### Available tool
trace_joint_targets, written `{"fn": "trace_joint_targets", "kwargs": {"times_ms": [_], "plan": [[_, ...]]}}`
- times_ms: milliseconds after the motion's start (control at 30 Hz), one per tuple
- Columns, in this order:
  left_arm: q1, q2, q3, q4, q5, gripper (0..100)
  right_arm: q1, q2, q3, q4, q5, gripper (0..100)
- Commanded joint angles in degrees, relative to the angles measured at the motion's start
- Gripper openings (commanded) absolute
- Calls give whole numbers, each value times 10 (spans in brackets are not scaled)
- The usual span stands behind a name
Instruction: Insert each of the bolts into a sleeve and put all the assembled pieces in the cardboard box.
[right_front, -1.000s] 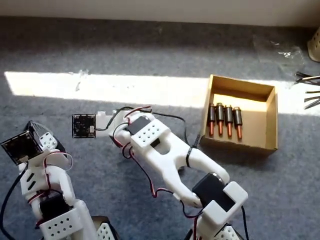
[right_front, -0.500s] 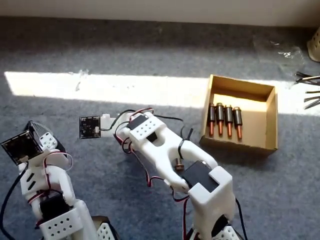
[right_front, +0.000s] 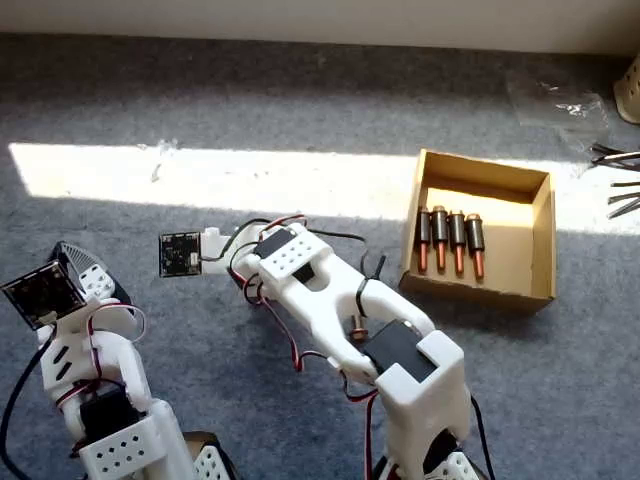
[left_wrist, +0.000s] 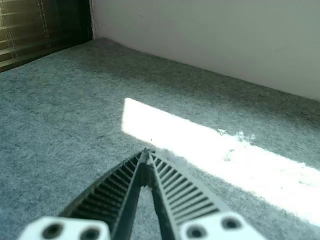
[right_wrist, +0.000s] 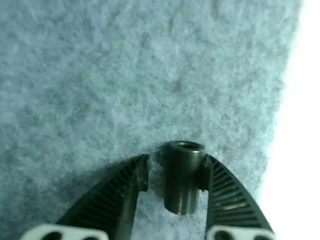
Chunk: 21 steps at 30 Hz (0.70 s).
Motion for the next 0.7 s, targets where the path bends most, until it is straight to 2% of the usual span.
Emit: {"fn": "trace_joint_targets", "kwargs": {"times_ms": [0, 167, 333, 433, 500, 667], "plan": [[-2, -8, 5, -1, 2, 7, 30, 1, -10, 5, 4, 143], [7, -8, 5, -1, 0, 7, 51, 0, -8, 7, 4, 70], [8, -8, 5, -1, 0, 7, 50, 0, -8, 7, -46, 60], [8, -8, 6, -1, 0, 7, 51, 0, -8, 7, -50, 53], [8, -8, 9, -1, 0, 7, 52, 0, -8, 7, -50, 6], [9, -8, 11, -1, 0, 7, 53, -1, -11, 7, -58, 4]]}}
